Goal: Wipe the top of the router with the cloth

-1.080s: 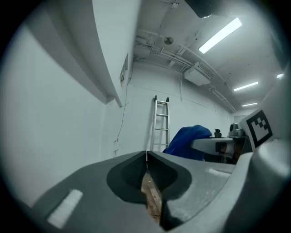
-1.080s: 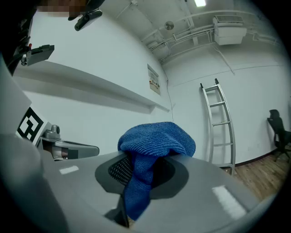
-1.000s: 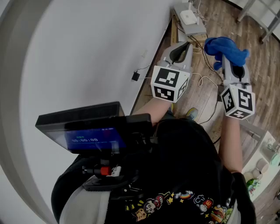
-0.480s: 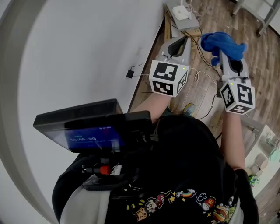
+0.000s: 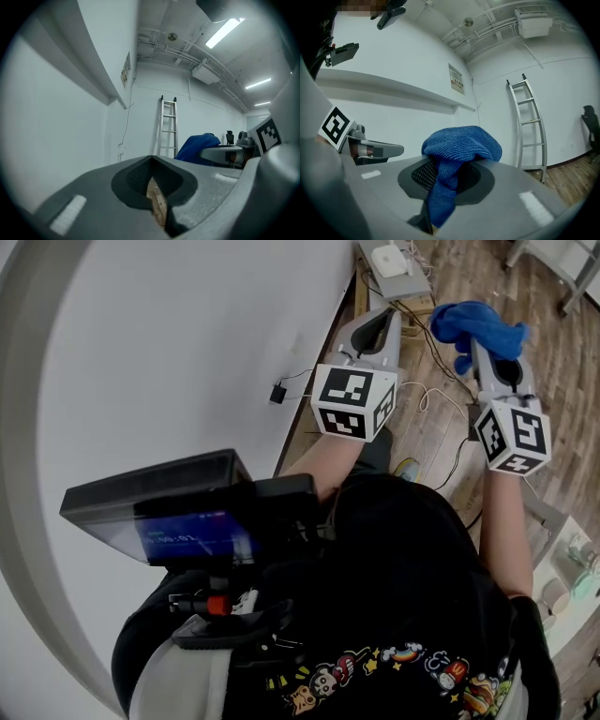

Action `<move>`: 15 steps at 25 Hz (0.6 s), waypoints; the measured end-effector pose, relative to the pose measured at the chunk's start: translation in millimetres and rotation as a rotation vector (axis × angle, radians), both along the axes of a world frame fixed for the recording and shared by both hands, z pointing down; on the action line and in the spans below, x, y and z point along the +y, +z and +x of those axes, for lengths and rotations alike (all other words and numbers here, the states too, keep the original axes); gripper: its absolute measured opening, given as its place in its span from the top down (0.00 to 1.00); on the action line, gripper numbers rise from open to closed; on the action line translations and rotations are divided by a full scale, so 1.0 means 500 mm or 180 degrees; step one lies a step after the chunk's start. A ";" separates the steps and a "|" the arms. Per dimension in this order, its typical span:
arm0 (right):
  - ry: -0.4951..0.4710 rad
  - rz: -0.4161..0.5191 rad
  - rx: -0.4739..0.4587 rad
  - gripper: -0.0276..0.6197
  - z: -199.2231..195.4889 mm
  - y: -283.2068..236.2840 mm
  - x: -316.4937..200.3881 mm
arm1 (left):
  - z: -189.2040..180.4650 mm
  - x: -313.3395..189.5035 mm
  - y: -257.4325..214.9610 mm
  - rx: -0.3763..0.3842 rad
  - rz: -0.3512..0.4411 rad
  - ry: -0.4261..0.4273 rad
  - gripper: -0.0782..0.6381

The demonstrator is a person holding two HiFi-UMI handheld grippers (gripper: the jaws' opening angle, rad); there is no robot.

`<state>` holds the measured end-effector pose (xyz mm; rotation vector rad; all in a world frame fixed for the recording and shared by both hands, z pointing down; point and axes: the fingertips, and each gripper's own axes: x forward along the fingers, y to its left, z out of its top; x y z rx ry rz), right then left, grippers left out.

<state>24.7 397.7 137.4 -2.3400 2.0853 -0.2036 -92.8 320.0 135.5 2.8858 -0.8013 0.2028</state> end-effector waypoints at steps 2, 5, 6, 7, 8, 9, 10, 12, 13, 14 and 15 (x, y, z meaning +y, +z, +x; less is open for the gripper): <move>-0.0024 -0.0030 -0.0013 0.79 0.007 0.012 -0.031 | 0.012 -0.029 0.013 0.0003 -0.0039 -0.0001 0.89; -0.0038 -0.0105 0.0019 0.79 0.025 0.030 -0.099 | 0.041 -0.100 0.037 0.0057 -0.0125 0.0015 0.89; -0.0038 -0.0143 0.0040 0.79 0.033 0.036 -0.128 | 0.053 -0.131 0.045 0.0080 -0.0156 0.0028 0.89; -0.0034 -0.0184 0.0066 0.79 0.044 0.041 -0.159 | 0.068 -0.164 0.052 0.0105 -0.0184 0.0046 0.89; -0.0022 -0.0218 0.0093 0.79 0.057 0.045 -0.191 | 0.084 -0.198 0.057 0.0133 -0.0211 0.0067 0.89; 0.0003 -0.0244 0.0114 0.79 0.073 0.046 -0.225 | 0.102 -0.235 0.060 0.0163 -0.0234 0.0090 0.89; 0.0039 -0.0263 0.0127 0.79 0.089 0.047 -0.261 | 0.119 -0.274 0.061 0.0191 -0.0254 0.0112 0.89; 0.0111 -0.0319 0.0143 0.79 0.116 0.053 -0.336 | 0.149 -0.357 0.067 0.0227 -0.0297 0.0154 0.89; 0.0133 -0.0362 0.0147 0.79 0.125 0.059 -0.375 | 0.161 -0.399 0.072 0.0230 -0.0333 0.0176 0.89; 0.0141 -0.0410 0.0143 0.79 0.132 0.068 -0.414 | 0.172 -0.440 0.081 0.0220 -0.0373 0.0200 0.89; 0.0139 -0.0452 0.0133 0.79 0.137 0.077 -0.454 | 0.182 -0.480 0.090 0.0199 -0.0402 0.0225 0.89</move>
